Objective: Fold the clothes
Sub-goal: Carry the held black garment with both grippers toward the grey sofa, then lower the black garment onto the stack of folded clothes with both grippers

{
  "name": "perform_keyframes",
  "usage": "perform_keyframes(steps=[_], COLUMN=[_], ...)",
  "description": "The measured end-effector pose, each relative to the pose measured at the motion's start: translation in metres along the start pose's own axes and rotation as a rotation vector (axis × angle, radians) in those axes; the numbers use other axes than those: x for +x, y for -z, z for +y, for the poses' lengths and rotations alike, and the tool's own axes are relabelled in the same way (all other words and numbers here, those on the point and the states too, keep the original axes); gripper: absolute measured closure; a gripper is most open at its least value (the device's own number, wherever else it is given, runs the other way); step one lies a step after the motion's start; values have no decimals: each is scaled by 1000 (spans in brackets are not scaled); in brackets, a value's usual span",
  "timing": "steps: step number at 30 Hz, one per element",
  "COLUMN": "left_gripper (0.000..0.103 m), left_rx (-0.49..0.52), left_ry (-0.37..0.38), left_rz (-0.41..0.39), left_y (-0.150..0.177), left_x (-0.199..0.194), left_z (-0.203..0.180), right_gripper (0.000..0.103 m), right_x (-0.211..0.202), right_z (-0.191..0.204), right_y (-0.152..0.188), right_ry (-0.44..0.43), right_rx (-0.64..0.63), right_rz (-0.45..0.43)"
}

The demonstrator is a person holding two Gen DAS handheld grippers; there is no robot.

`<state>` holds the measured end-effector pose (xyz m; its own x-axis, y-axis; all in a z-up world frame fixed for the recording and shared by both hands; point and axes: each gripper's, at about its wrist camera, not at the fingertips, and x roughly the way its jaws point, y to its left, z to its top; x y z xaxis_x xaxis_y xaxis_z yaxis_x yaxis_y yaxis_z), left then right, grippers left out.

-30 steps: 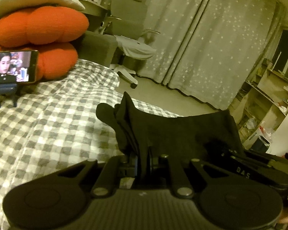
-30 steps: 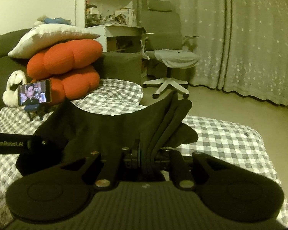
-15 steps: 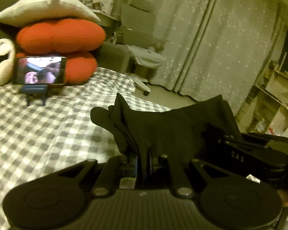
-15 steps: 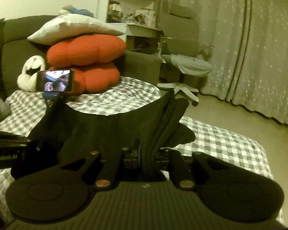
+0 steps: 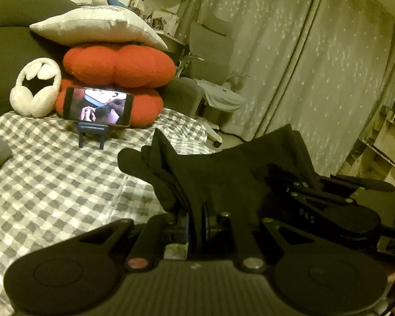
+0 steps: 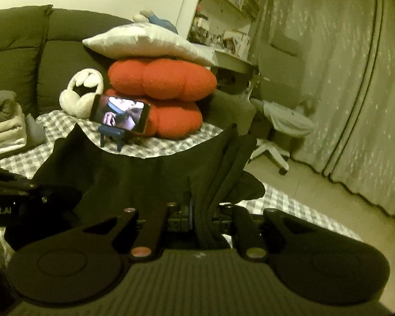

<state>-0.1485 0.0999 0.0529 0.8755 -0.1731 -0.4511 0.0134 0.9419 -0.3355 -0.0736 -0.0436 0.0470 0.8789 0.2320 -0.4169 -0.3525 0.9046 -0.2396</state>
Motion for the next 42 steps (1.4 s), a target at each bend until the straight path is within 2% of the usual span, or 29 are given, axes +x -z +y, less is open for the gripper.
perform_keyframes(steps=[4,9,18,26,31,37,42], left_gripper=[93,93,93,93,93,94,94], left_rx=[-16,-44,-137,-219,-283,-394,-463], left_ry=[12,-15,-87,-221,-321,-416,-488], left_rz=[0,-14,-127,-258,-333,-384,-389], left_y=[-1,-6,-35,-64,-76,-81,-78], left_x=[-10,-23,-65,-112,-142,-170,-178], left_z=[11,29,81,133,173,222,256], right_gripper=[90,90,90,91,91,91,91], right_x=[0,-2,15,40,54,82,106], right_z=[7,24,65,127,168,214,248], right_y=[-6,-19,-72,-133,-167,-194,-205], right_ry=[0,-25,-131,-289,-436,-623,-752], right_rx=[4,5,-26,-68,-56,-30,-12], right_rz=[1,-24,-106,-180,-203,-161,-89])
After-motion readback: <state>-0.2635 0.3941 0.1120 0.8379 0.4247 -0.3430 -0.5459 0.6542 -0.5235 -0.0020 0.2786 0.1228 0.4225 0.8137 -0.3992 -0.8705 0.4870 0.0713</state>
